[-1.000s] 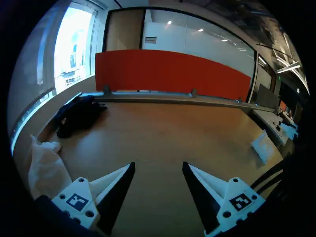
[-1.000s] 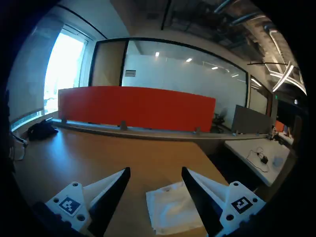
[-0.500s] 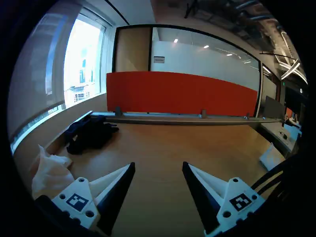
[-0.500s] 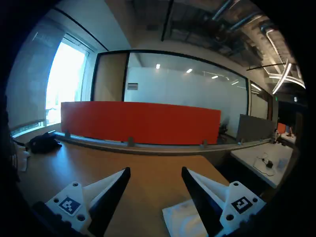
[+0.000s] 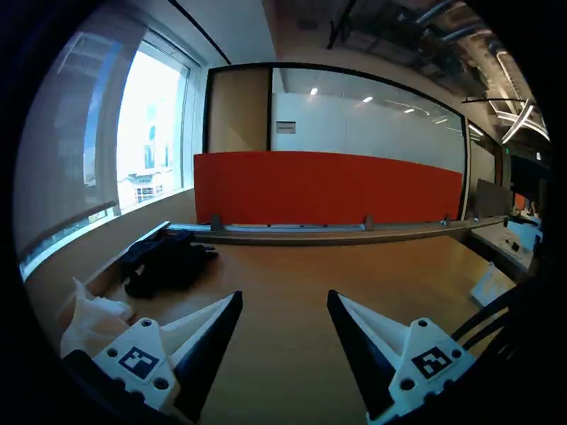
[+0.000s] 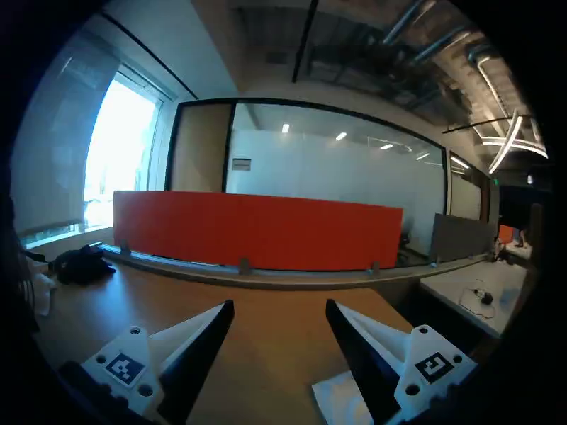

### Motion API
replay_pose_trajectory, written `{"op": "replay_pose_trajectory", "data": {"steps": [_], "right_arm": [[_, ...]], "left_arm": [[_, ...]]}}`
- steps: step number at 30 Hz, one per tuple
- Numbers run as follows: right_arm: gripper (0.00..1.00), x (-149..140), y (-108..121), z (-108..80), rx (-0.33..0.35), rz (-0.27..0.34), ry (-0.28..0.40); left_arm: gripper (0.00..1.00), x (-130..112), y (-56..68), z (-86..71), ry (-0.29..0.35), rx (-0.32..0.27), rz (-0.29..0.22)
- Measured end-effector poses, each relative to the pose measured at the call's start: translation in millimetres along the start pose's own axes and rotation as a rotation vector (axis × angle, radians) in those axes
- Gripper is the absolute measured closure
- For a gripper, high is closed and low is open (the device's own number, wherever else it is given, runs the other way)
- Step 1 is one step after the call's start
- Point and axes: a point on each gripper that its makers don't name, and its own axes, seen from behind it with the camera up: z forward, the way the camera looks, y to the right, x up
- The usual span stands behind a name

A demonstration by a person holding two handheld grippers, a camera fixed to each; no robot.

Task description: Fold towel

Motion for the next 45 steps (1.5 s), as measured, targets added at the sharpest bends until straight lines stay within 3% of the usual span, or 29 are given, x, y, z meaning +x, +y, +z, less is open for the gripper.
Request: {"op": "replay_pose_trajectory", "data": {"steps": [8, 17, 27, 45], "right_arm": [[0.00, -1, -5, -0.8, -0.003, 0.008, 0.008], [0.00, 1, -16, -4.5, -0.003, 0.015, 0.032], [0.00, -1, -29, -7.7, 0.021, -0.041, 0.043], [0.00, -12, -57, 2.5, 0.056, -0.056, 0.026]], "left_arm": [[0.12, 6, -7.9, 4.1, 0.046, 0.017, -0.019], [0.12, 0, -7.2, 13.5, 0.088, 0.013, 0.004], [0.12, -10, -20.1, 25.8, 0.140, 0.054, 0.068], [0.12, -35, -43.5, 36.6, 0.194, 0.083, 0.064]]}}
